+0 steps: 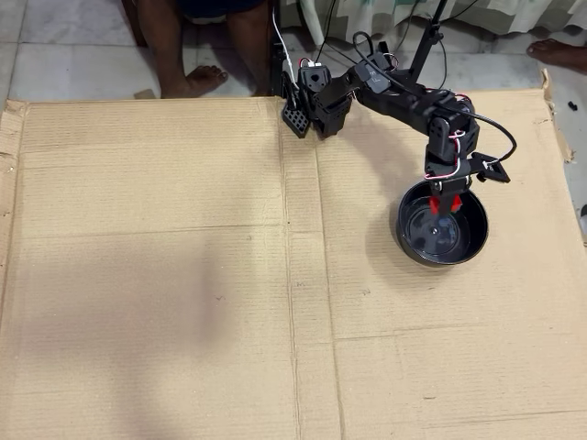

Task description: Grasp a lego block and put it in the bin.

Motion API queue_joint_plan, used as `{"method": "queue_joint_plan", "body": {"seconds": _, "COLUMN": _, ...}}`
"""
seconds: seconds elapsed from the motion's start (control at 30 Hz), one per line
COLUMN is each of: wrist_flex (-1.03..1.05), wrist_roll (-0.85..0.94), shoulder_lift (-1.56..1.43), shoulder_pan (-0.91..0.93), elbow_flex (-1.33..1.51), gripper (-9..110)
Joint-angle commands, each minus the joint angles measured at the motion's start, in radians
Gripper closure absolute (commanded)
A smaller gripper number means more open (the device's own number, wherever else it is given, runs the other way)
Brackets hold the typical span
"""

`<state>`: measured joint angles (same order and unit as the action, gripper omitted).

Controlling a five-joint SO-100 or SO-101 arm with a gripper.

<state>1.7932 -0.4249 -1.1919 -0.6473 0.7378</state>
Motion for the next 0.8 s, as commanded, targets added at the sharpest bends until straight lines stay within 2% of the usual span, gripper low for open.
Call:
{"method": "queue_joint_plan", "body": {"seconds": 0.0, "wrist_flex": 0.020, "wrist_roll": -0.040, "shoulder_lift": -0.063, "shoulder_pan": -0.040, "elbow_flex": 0.000, "gripper": 94}}
{"method": "queue_joint_plan", "body": {"seconds": 0.1, "wrist_flex": 0.020, "wrist_roll": -0.091, "shoulder_lift": -0.061, "shoulder_pan": -0.057, "elbow_flex": 0.000, "gripper": 93}}
{"method": "queue_joint_plan", "body": {"seconds": 0.33, "wrist_flex": 0.023, "wrist_roll": -0.156, "shoulder_lift": -0.064, "shoulder_pan": -0.074, "elbow_flex": 0.000, "gripper": 82}}
{"method": "queue_joint_plan", "body": {"seconds": 0.6, "wrist_flex": 0.032, "wrist_roll": -0.153, "shoulder_lift": -0.067, "shoulder_pan": -0.048, "elbow_flex": 0.000, "gripper": 82}}
{"method": "queue_joint_plan", "body": {"seconds": 0.77, "wrist_flex": 0.035, "wrist_roll": -0.140, "shoulder_lift": -0.118, "shoulder_pan": 0.043, "elbow_flex": 0.018, "gripper": 82}}
